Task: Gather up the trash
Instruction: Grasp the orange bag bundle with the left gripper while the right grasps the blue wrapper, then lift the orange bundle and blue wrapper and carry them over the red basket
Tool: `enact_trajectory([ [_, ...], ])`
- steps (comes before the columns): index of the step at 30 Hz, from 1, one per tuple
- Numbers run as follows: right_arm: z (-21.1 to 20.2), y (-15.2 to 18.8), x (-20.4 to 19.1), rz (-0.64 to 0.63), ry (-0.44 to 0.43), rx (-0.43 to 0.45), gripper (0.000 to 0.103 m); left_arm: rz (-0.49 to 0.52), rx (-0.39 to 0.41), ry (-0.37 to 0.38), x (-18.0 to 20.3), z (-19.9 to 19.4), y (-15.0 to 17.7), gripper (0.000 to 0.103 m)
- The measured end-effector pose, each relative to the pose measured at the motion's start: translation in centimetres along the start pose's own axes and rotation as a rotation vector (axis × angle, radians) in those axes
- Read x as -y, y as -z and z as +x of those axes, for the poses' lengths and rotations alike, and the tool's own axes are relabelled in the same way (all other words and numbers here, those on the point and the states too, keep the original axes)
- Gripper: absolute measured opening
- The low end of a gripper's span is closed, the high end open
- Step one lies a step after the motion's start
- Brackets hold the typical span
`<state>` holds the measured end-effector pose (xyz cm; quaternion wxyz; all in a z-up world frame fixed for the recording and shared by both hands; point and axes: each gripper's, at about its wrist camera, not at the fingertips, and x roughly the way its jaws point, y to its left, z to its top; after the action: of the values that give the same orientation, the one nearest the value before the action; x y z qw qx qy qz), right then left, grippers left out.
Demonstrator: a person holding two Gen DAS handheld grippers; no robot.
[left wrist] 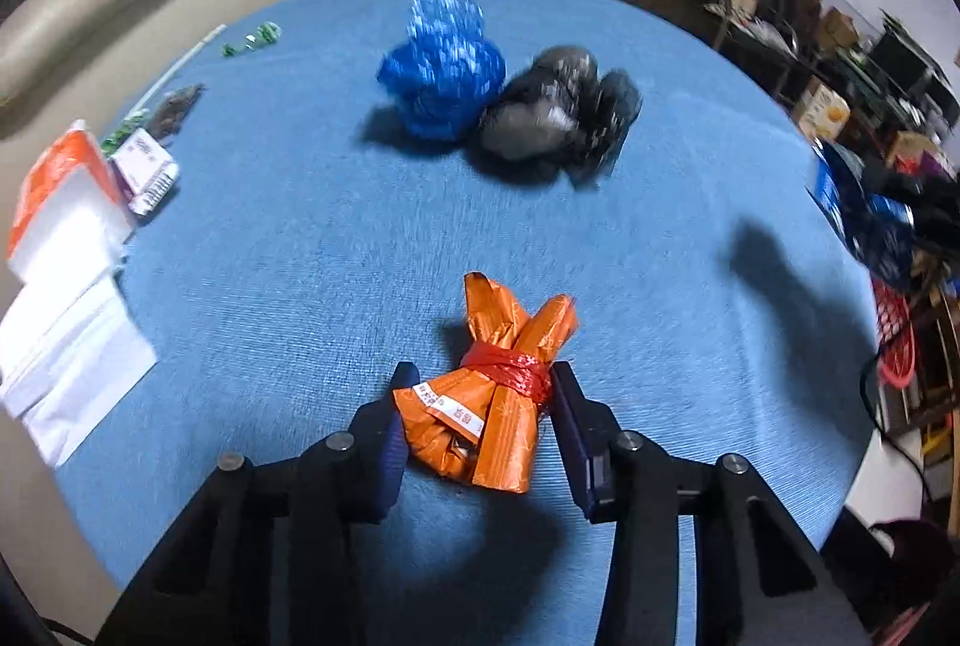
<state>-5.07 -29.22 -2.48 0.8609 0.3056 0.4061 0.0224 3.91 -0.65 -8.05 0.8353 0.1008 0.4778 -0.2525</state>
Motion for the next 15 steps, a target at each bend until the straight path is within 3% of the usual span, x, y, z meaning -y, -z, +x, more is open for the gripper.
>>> enact_trajectory([
  [6, -5.1, 0.8, 0.7, -0.017, 0.011, 0.08, 0.033, 0.015, 0.116, -0.116, 3.7, -5.8, -1.2, 0.045],
  [15, -12.7, 1.7, 0.5, -0.081, 0.038, 0.218, 0.033, 0.065, 0.299, -0.193, 9.3, -13.6, -4.0, 0.046],
])
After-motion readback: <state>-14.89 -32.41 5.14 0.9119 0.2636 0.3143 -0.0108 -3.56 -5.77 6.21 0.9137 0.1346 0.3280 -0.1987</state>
